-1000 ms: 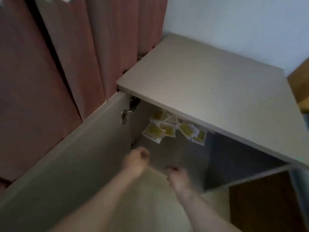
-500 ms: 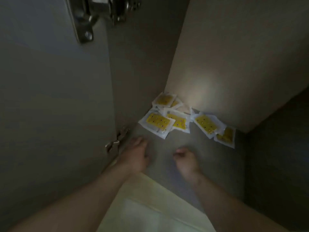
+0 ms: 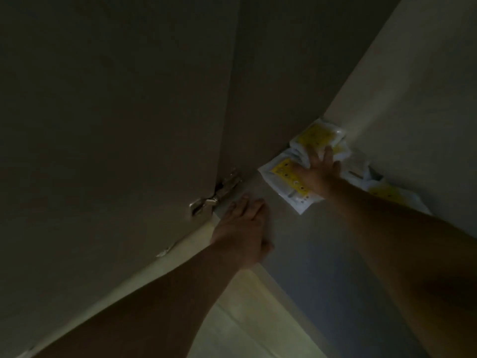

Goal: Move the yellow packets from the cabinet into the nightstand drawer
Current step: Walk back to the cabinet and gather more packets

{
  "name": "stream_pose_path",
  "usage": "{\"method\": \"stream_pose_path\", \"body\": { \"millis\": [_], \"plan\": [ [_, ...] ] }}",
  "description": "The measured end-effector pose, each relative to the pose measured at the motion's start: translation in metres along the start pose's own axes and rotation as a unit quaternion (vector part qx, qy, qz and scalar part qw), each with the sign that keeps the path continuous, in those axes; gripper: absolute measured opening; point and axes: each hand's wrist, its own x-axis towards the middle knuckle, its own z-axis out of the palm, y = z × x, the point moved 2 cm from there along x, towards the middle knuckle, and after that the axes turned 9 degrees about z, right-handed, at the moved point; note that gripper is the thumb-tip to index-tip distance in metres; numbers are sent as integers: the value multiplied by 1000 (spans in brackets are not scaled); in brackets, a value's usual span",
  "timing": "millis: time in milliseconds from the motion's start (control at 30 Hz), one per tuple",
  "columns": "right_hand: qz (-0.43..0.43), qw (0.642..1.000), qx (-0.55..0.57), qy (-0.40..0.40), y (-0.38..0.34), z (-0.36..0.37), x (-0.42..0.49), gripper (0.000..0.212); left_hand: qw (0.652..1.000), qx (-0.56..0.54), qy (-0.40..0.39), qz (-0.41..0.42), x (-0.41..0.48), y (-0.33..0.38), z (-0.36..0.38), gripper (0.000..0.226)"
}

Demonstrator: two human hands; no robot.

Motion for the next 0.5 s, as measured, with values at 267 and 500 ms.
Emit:
{"method": "stream_pose_path", "body": {
  "millis": [267, 500],
  "plan": [
    [-52, 997, -53, -26, 28, 26, -47, 63, 985, -155, 76, 1, -5, -9, 5, 103],
    [-63, 997, -55, -6, 50, 59, -139, 70, 998, -32, 56, 3, -16, 2, 17, 118]
  ]
}}
